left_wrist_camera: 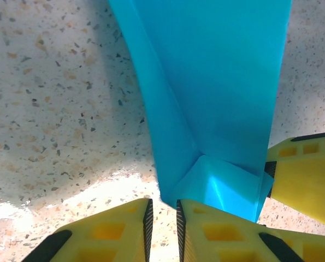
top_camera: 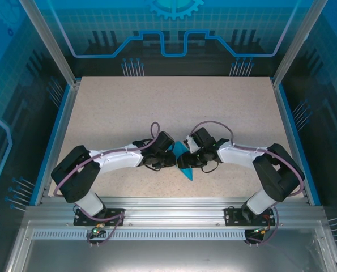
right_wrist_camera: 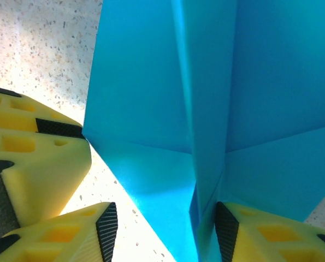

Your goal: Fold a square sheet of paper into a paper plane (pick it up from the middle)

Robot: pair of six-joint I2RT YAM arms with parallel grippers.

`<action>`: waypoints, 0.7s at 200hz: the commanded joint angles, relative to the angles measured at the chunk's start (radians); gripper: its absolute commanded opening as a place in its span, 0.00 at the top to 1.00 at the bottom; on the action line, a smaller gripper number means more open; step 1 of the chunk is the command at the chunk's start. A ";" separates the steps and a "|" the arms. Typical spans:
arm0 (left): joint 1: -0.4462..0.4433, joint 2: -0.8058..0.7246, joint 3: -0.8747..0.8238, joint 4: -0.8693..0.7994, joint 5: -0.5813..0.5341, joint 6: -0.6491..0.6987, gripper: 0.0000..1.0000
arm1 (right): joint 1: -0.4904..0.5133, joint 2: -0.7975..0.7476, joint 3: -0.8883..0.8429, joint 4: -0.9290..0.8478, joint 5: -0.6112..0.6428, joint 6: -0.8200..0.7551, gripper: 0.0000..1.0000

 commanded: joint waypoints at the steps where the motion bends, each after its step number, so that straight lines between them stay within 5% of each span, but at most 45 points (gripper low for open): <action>1: 0.002 -0.025 -0.012 0.005 -0.004 -0.009 0.78 | 0.044 0.036 0.048 -0.081 0.088 -0.025 0.49; 140: 0.002 -0.042 -0.037 -0.019 -0.055 -0.025 0.80 | 0.175 0.124 0.225 -0.313 0.383 -0.021 0.70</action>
